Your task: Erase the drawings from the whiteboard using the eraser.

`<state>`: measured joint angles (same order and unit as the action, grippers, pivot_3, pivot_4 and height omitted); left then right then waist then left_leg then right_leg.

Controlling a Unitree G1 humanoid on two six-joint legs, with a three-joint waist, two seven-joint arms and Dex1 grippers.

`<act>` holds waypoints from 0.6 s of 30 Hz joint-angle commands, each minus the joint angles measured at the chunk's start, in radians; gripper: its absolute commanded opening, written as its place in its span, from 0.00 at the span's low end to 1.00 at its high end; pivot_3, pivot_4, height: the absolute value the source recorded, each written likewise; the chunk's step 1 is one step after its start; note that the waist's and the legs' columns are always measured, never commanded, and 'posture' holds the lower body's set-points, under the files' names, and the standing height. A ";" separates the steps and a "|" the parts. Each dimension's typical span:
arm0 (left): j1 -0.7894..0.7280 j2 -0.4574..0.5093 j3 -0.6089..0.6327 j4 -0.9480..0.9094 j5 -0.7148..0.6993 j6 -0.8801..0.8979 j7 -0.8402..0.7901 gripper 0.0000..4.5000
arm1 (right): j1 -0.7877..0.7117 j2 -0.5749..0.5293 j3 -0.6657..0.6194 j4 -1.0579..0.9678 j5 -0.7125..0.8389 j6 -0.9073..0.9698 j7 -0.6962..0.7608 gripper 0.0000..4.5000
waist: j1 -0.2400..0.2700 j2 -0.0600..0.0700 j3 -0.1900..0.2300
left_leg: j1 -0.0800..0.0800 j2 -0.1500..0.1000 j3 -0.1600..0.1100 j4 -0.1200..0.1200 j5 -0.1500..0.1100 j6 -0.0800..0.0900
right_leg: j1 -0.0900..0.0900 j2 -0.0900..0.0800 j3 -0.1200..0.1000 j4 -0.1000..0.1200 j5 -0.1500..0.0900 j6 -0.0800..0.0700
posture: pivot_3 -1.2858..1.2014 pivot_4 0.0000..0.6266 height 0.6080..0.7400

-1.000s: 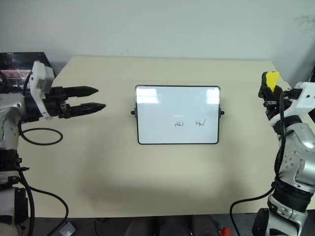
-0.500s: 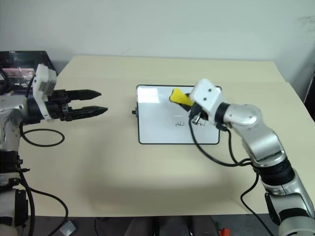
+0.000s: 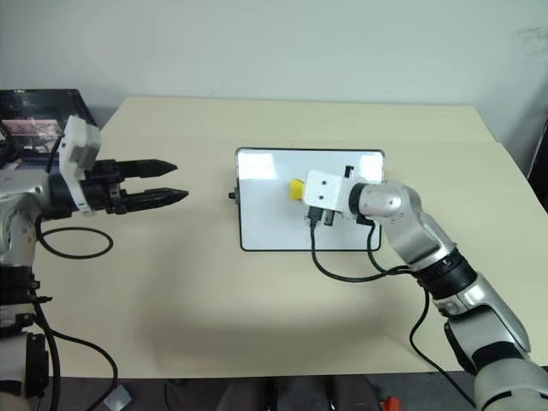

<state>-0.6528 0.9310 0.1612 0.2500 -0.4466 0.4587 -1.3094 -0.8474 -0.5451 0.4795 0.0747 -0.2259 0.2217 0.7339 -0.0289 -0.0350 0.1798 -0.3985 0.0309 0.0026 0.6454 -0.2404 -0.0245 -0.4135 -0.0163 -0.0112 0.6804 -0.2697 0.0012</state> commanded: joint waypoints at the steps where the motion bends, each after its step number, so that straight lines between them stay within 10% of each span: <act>1: 0.000 0.015 0.033 -0.039 -0.021 0.005 0.010 0.81 | -0.021 0.011 0.005 0.030 -0.067 -0.040 -0.016 0.22 | 0.000 0.000 0.000 | 0.000 0.000 0.000 0.000 0.000 0.000 | 0.000 0.000 0.000 0.000 0.000 -0.001 | 0.52 0.24 1.00; 18: 0.002 0.025 0.032 -0.042 -0.022 0.002 0.023 0.81 | 0.020 0.033 0.012 0.057 -0.177 -0.032 0.037 0.22 | 0.000 -0.001 0.000 | 0.001 0.000 0.000 0.001 0.000 0.000 | 0.001 0.000 0.000 0.001 0.001 -0.001 | 0.52 0.24 1.00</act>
<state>-0.6405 0.9342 0.1618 0.2336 -0.4598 0.4715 -1.2887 -0.8441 -0.5083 0.4930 0.1314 -0.3812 0.1811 0.7568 -0.0289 -0.0357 0.1794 -0.3972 0.0308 0.0023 0.6461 -0.2403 -0.0246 -0.4128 -0.0165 -0.0110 0.6815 -0.2689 0.0002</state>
